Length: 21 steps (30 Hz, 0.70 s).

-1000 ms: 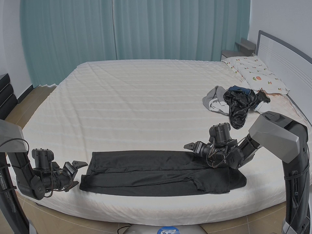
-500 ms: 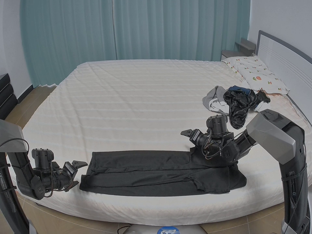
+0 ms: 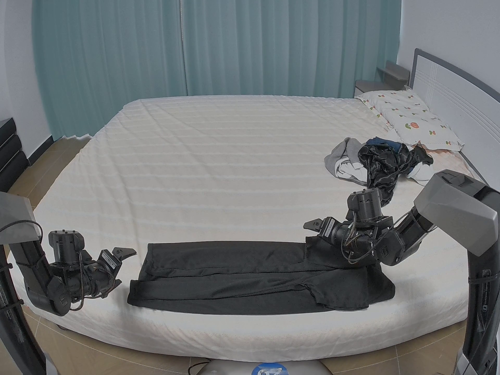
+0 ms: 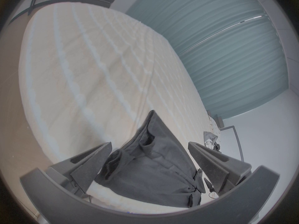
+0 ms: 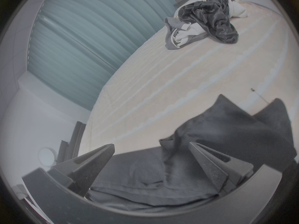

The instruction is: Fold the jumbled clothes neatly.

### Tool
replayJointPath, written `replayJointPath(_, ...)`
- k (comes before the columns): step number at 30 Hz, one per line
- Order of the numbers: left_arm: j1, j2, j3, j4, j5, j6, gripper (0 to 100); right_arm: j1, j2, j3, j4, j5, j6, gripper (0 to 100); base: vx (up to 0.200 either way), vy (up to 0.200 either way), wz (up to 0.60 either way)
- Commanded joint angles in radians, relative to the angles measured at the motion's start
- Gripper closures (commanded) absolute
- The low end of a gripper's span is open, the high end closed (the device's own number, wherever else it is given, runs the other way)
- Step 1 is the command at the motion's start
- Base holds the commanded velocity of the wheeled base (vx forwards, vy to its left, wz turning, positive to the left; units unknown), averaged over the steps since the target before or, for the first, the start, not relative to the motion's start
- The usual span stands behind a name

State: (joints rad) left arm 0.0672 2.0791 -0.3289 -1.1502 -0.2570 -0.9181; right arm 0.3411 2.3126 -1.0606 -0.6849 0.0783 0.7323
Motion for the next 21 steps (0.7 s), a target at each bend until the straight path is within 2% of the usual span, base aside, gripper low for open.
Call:
replayJointPath(1,-0.044,-0.008,-0.081,0.014,0.042,0.012,0,-0.020,-0.108,0.094,-0.013,-0.002,0.001,0,0.000,0.000,0.00)
replayJointPath(6,-0.075,0.039,-0.197,0.127,0.045,0.042,0,-0.017,-0.144,0.179,-0.015,-0.003,0.012,0,0.000,0.000,0.00)
replayJointPath(8,-0.095,0.071,-0.262,0.188,0.048,0.062,0,-0.016,-0.173,0.232,-0.015,-0.003,0.050,0,0.000,0.000,0.00)
replayJointPath(14,-0.139,0.102,-0.312,0.233,0.058,0.087,0,-0.024,-0.216,0.297,-0.015,-0.009,0.110,0,0.000,0.000,0.00)
replayJointPath(18,-0.191,0.147,-0.343,0.262,0.156,0.156,0,-0.036,-0.228,0.347,-0.016,-0.032,0.113,0,0.000,0.000,0.00)
replayJointPath(21,-0.210,0.150,-0.341,0.267,0.196,0.176,0,-0.037,-0.229,0.366,-0.031,-0.034,0.111,0,0.000,0.000,0.00)
